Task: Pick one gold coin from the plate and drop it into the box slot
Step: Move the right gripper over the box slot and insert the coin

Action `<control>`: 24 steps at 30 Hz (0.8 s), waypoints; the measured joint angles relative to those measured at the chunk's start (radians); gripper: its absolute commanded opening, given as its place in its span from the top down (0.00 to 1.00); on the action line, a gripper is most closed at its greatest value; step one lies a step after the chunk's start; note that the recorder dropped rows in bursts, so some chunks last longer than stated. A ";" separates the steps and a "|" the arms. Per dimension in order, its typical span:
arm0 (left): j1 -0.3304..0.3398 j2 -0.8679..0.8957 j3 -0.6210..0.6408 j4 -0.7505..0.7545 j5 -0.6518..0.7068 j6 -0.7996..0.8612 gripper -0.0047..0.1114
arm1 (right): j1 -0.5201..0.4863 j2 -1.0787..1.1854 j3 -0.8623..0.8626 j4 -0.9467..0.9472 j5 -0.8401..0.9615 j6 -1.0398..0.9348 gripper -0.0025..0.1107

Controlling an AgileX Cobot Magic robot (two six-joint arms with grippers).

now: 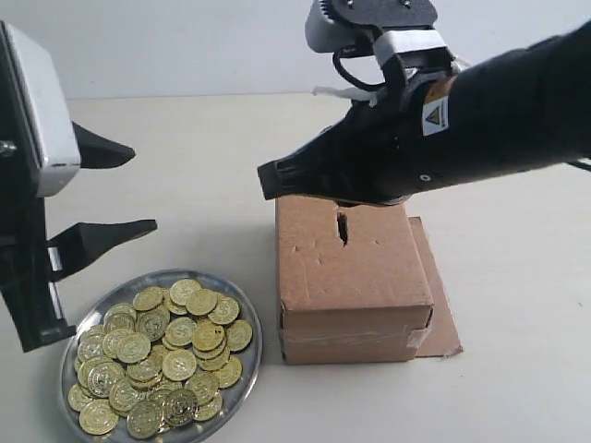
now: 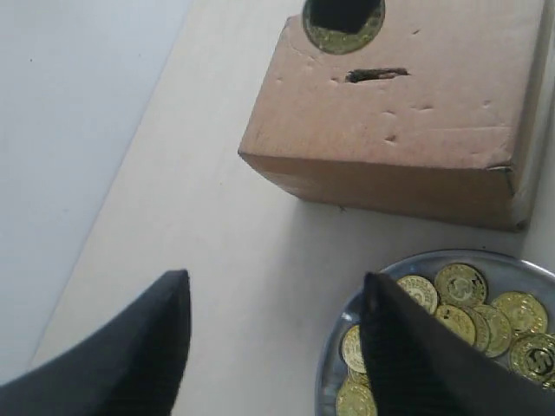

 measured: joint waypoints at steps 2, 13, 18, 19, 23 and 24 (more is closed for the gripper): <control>0.000 -0.025 0.000 0.000 0.036 -0.008 0.55 | 0.000 0.042 -0.064 -0.213 0.135 0.171 0.98; 0.000 -0.090 0.000 0.000 0.215 -0.018 0.47 | 0.000 0.235 -0.242 -0.309 0.412 0.299 0.98; 0.000 -0.095 0.002 0.000 0.250 -0.018 0.47 | 0.000 0.300 -0.268 -0.298 0.424 0.303 0.98; 0.000 -0.095 0.002 0.000 0.254 -0.018 0.47 | 0.000 0.306 -0.273 -0.298 0.424 0.307 0.98; 0.000 -0.095 0.002 0.000 0.259 -0.019 0.47 | 0.000 0.328 -0.291 -0.296 0.422 0.338 0.98; 0.000 -0.095 0.002 0.000 0.259 -0.019 0.47 | -0.002 0.330 -0.293 -0.293 0.422 0.352 0.98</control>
